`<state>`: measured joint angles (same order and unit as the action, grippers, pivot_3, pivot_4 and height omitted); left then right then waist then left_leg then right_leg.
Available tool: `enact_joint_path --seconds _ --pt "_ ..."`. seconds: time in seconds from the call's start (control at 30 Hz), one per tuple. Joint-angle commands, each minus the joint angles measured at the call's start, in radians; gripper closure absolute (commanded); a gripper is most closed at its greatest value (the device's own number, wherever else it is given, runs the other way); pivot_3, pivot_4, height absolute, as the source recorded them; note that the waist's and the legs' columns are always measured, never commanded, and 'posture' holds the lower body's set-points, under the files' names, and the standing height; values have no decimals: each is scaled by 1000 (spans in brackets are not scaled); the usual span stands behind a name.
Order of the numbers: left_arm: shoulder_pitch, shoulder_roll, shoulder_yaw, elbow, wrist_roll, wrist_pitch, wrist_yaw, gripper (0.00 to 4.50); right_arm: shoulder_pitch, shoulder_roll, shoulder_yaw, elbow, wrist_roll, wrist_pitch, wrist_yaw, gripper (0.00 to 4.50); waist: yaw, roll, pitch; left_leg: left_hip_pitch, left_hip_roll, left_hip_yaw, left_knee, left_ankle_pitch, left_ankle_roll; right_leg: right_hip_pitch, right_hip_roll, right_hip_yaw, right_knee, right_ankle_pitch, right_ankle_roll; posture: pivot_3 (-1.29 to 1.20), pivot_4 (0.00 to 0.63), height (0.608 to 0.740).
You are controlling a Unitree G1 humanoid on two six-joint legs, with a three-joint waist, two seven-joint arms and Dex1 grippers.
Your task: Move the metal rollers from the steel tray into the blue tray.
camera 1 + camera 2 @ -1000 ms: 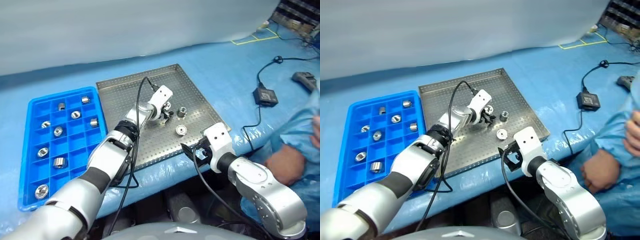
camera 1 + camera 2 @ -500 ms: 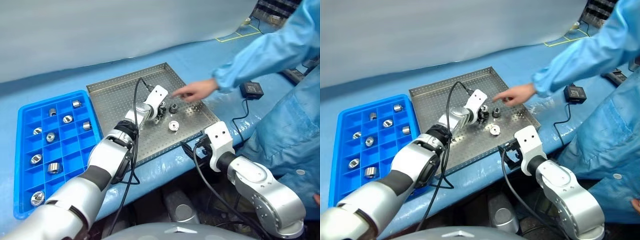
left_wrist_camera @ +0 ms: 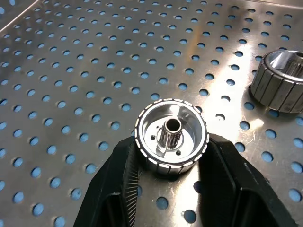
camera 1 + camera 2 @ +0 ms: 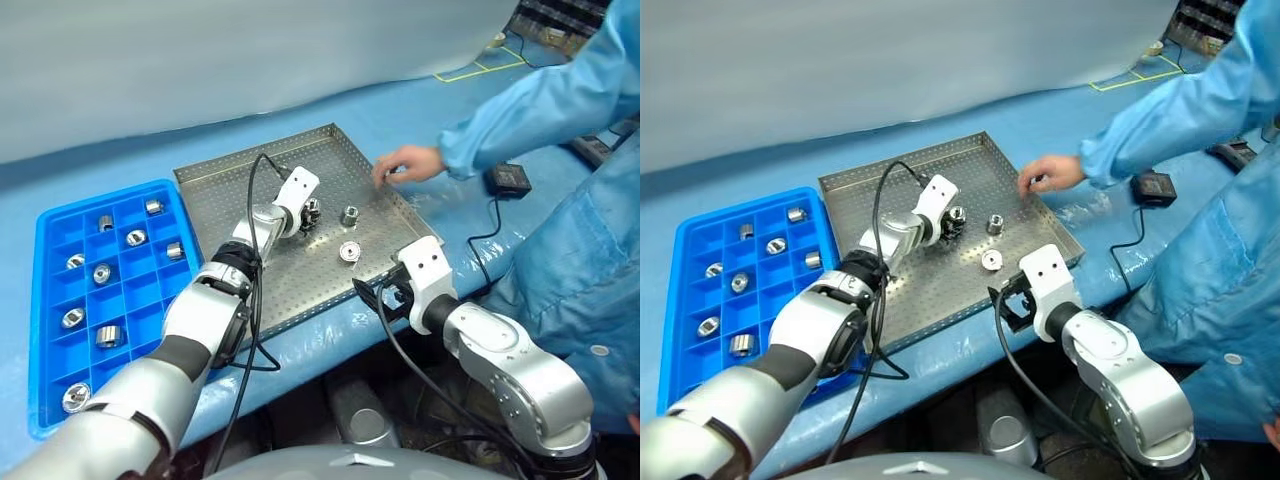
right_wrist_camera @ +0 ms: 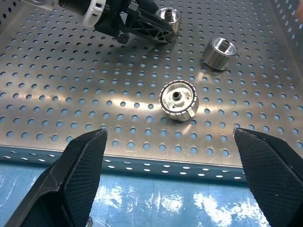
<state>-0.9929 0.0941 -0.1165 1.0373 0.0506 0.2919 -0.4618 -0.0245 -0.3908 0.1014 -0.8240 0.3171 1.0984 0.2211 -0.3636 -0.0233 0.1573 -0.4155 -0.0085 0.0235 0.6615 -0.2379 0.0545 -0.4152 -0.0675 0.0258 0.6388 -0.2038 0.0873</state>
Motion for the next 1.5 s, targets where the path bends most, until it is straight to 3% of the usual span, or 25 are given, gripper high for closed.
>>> enact_joint_path --seconds 0.03,0.17,0.27,0.57,0.67,0.87,1.3,1.5 --pt "81 59 8 -340 -61 129 -119 2563 -26 -2 4 2 0 -39 14 0 5 0 0 0 0 0 0 0 0 0 0 1 0 0 0 -350 150 740" --pt "285 179 3 -868 -162 388 -240 2563 -64 1 25 44 16 -74 53 0 20 2 2 0 0 0 -2 0 0 -2 0 3 2 2 -6 -299 150 740" --pt "412 256 47 -1166 -235 537 -243 2563 -101 14 37 95 42 -104 102 0 47 3 2 0 1 -1 -2 -1 -1 -3 1 4 4 2 -8 -234 150 740" --pt "719 326 280 -1654 -236 804 -6 2563 -212 30 103 227 65 -179 206 0 207 3 3 1 1 -1 1 -1 -1 -1 1 2 3 1 -10 -59 150 740" --pt "816 330 343 -1697 -223 835 58 2563 -238 29 123 261 60 -194 221 0 262 3 3 1 1 -2 1 -1 -2 -2 0 -1 3 0 -11 -35 150 740" --pt "874 330 342 -1696 -246 822 85 2563 -260 26 133 284 57 -208 236 0 345 2 3 1 0 -4 2 0 -2 -4 -5 -10 3 -4 -21 -19 150 740" --pt "777 276 296 -1482 -261 719 123 2563 -231 20 134 250 44 -192 215 0 348 2 3 1 -1 -5 1 0 -3 1 -8 -12 3 -5 -23 -65 150 740" --pt "778 269 281 -1463 -277 710 129 819 -223 5 128 229 43 -183 203 0 335 2 3 0 -1 -4 1 0 -2 0 -5 -12 3 -5 -23 -97 150 740"
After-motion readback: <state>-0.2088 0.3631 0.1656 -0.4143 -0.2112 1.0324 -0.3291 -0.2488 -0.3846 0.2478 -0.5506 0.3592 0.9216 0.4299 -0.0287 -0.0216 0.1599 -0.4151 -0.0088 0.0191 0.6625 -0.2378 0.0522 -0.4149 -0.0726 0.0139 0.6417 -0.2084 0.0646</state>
